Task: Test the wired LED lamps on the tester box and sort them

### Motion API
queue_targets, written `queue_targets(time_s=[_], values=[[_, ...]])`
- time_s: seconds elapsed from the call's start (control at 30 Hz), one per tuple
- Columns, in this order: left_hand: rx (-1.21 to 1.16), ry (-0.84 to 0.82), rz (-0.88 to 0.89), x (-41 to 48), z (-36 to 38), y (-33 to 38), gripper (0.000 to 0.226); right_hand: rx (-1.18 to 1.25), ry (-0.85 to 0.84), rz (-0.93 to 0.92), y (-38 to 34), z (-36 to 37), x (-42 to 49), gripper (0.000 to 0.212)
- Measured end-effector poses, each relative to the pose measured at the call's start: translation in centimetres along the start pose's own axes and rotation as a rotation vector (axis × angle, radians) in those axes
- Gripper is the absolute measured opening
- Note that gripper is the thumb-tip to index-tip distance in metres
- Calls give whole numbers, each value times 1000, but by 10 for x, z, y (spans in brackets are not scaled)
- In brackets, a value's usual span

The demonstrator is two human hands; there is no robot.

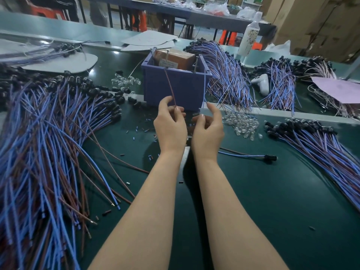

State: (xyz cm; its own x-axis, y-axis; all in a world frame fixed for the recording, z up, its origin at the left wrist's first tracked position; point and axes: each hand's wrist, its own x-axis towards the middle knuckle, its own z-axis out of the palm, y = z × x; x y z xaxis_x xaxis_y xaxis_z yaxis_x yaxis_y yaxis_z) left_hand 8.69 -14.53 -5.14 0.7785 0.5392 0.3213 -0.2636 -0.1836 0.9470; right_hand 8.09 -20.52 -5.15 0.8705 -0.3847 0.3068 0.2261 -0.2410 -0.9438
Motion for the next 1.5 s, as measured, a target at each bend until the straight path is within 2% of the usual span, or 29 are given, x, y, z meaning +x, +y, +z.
queue_targets(time_s=[0.13, 0.27, 0.4, 0.47, 0.57, 0.7, 1.17, 1.5], values=[[-74, -58, -91, -2, 1, 3, 8, 11, 22, 40, 0, 1, 1, 27], [59, -166, -67, -2, 1, 6, 18, 19, 50, 68, 2, -1, 4, 19], [154, -263, -63, -1, -2, 4, 18, 61, 80, 89, 5, -3, 8, 13], [144, -240, -64, -1, -3, 3, 17, 48, 108, 52, 5, -4, 8, 12], [95, -109, -50, 0, -5, 4, 16, -5, 130, -30, 5, -6, 6, 19], [52, -16, -39, 2, -7, 4, 24, -115, 46, -100, 5, -4, 1, 31], [65, -41, -55, 7, -7, 1, 28, -193, -51, -110, 2, -1, -2, 31], [25, 9, -37, 0, -5, 3, 26, -183, -60, -95, 1, -1, -3, 31]])
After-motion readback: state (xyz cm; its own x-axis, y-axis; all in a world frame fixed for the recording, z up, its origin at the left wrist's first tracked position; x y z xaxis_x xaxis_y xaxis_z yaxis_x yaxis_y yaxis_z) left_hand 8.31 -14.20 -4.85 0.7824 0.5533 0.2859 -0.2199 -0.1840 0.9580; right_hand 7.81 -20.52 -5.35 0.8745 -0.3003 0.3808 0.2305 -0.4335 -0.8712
